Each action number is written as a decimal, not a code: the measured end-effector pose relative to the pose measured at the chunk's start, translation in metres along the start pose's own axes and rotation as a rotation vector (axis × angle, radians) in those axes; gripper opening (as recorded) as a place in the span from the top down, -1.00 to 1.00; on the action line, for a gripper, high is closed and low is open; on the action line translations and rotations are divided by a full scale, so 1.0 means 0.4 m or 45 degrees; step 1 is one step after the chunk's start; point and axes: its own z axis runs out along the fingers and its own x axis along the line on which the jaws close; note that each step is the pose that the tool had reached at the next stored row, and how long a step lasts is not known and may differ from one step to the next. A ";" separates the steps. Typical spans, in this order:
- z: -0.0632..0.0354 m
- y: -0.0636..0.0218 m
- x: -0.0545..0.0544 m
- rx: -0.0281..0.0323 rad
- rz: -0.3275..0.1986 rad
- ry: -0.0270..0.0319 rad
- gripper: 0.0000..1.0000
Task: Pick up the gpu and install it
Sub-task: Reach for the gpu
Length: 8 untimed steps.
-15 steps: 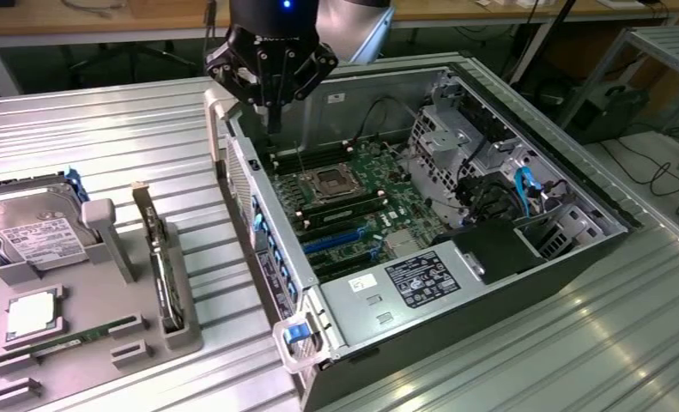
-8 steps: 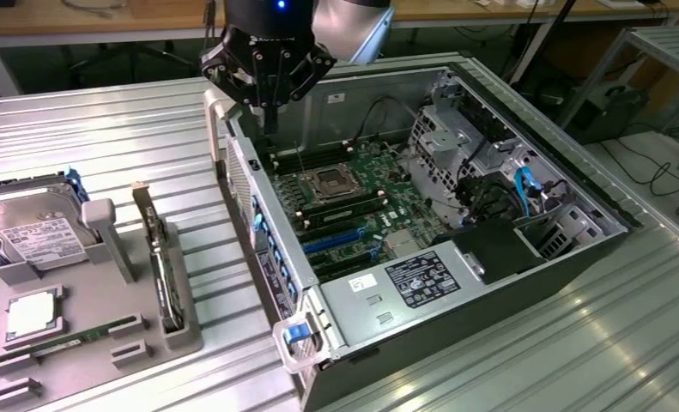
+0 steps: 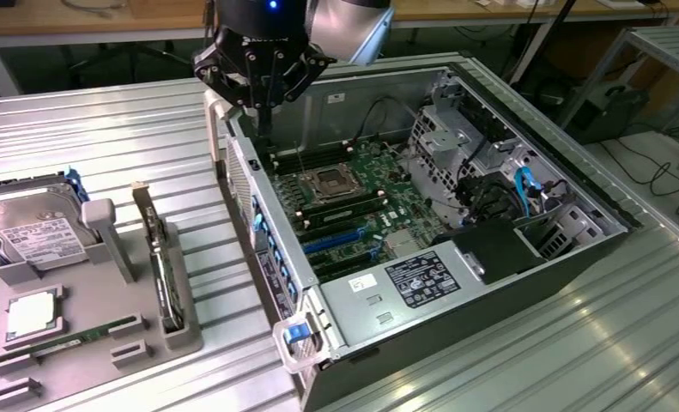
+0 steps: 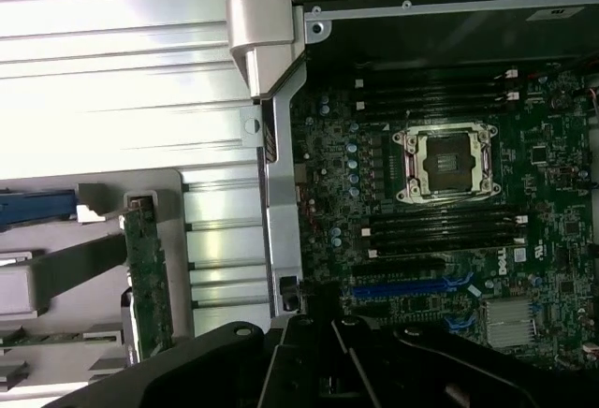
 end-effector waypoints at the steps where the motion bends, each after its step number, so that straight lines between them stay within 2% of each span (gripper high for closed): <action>1: 0.000 0.000 0.003 0.0001 0.000 0.0001 0.79; 8: -0.001 -0.003 0.031 0.0000 0.000 0.0000 0.79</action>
